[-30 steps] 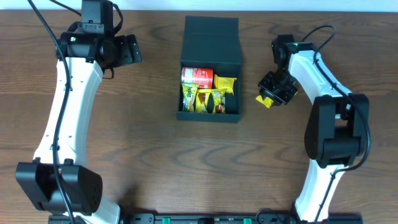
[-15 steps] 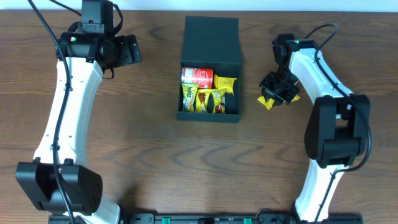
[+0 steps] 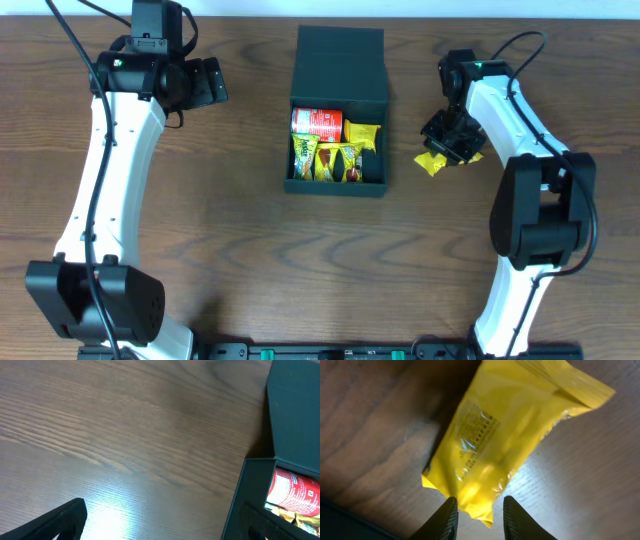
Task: Pack container
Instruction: 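Grasp the yellow pack with the right gripper and lift, then carry the yellow pack into the box's right side and lower it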
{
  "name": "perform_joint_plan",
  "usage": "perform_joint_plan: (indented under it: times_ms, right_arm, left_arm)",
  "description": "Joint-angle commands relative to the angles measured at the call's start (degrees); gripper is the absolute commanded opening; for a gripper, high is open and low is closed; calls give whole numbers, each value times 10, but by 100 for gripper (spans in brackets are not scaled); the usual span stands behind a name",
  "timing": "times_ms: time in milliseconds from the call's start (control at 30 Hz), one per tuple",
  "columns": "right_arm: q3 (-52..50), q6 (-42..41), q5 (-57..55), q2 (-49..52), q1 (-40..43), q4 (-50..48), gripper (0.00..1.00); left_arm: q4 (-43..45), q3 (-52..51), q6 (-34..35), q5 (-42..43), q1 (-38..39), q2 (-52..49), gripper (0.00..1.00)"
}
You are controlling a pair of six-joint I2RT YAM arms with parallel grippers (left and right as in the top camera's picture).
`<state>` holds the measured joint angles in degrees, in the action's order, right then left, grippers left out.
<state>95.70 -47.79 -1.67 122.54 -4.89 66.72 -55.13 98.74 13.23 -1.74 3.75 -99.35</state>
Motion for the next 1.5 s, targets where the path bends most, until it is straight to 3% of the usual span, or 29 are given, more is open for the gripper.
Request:
perform_joint_plan:
  times_ms: [0,100,267,700,833,967,1167,1467]
  right_arm:
    - [-13,-11,19,21,13,-4,29]
    - [-13,-11,22,26,15,-5,25]
    - [-13,-10,21,26,16,-5,1]
    - [90,76,-48,-2,-2,79,2]
    - [141,151,-37,-18,-23,90,2]
    - [205,293,10,-25,-61,110,2]
    - [248,408,61,-25,-125,121,1]
    - [245,455,36,-24,-180,151,1]
  left_arm:
    - [-4,-1,-4,-3,-3,-4,97]
    - [-4,-1,-4,-3,-3,-4,98]
    - [-5,-1,-4,-3,-3,-4,98]
    - [-3,-1,-4,-3,-3,-4,97]
    - [-3,-1,-4,-3,-3,-4,98]
    - [-3,-1,-4,-3,-3,-4,98]
    - [-4,-1,-4,-3,-3,-4,98]
    - [-4,-1,-4,-3,-3,-4,98]
